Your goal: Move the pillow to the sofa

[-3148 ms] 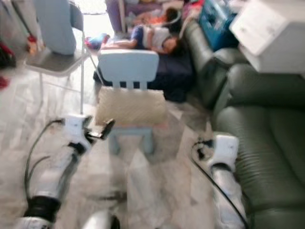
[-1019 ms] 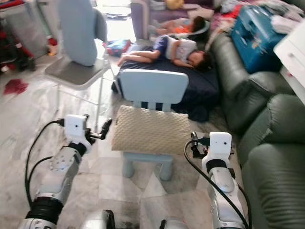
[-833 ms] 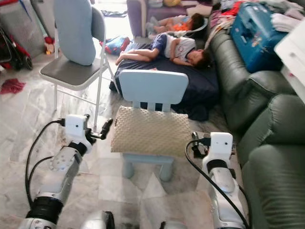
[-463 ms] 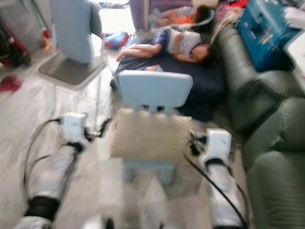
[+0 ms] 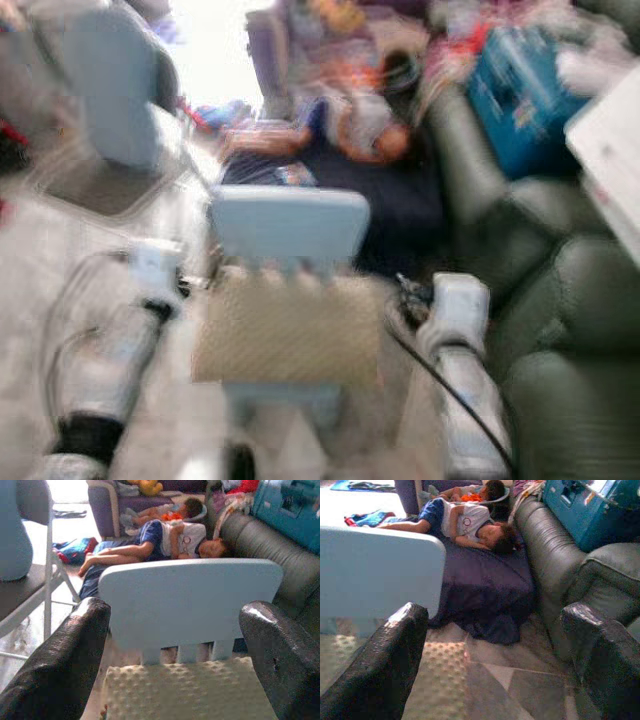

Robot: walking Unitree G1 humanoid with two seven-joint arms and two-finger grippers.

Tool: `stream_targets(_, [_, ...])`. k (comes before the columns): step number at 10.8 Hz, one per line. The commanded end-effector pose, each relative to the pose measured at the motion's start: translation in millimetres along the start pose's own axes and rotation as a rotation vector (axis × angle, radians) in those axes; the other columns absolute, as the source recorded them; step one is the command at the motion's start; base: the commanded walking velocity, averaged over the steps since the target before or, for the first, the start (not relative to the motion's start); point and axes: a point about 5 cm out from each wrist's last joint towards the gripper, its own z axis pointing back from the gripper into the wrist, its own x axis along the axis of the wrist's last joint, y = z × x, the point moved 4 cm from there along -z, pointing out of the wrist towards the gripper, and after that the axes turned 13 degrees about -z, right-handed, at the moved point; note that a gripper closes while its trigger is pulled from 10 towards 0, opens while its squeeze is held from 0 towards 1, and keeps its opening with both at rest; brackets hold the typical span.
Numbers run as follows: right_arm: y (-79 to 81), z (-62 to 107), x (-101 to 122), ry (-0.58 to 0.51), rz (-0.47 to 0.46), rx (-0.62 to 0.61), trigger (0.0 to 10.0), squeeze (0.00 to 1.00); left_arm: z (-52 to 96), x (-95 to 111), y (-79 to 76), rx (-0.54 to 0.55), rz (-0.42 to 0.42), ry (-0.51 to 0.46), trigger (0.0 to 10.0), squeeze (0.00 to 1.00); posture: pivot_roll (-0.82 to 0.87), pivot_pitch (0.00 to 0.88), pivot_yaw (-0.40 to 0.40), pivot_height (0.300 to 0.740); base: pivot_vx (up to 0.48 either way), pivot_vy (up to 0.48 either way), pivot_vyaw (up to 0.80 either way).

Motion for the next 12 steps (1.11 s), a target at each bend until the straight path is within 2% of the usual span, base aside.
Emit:
stream_targets(1, [-11.3, 3.8, -3.2, 0.013, 0.014, -0.032, 10.0, 0.0, -3.1, 3.4, -9.6, -0.024, 0.003, -0.01, 10.0, 0.0, -0.1, 0.075, -0.032, 0.74, 0.0, 0.0, 0.0])
stream_targets(6, [-5.2, 4.4, -3.8, 0.005, -0.008, -0.005, 10.0, 0.0, -1.4, -0.8, 0.3, 0.024, -0.038, 0.013, 10.0, 0.0, -0.09, 0.072, -0.024, 0.74, 0.0, 0.0, 0.0])
stream_targets(7, [-4.8, 5.5, -5.3, 0.007, -0.011, -0.004, 10.0, 0.0, -1.5, -0.9, 0.8, 0.027, -0.04, 0.015, 10.0, 0.0, -0.09, 0.073, -0.023, 0.735, 0.0, 0.0, 0.0])
stream_targets(9, [-3.8, 5.5, -5.5, 0.007, -0.016, 0.0, 10.0, 0.0, -1.8, -1.9, 2.1, 0.045, -0.055, 0.023, 10.0, 0.0, -0.1, 0.081, -0.022, 0.695, 0.0, 0.0, 0.0])
stream_targets(12, [-4.3, 6.1, -6.0, 0.009, -0.016, 0.001, 10.0, 0.0, -0.8, -5.1, 6.3, 0.074, -0.069, 0.042, 10.0, 0.0, -0.09, 0.086, -0.023, 0.695, 0.0, 0.0, 0.0])
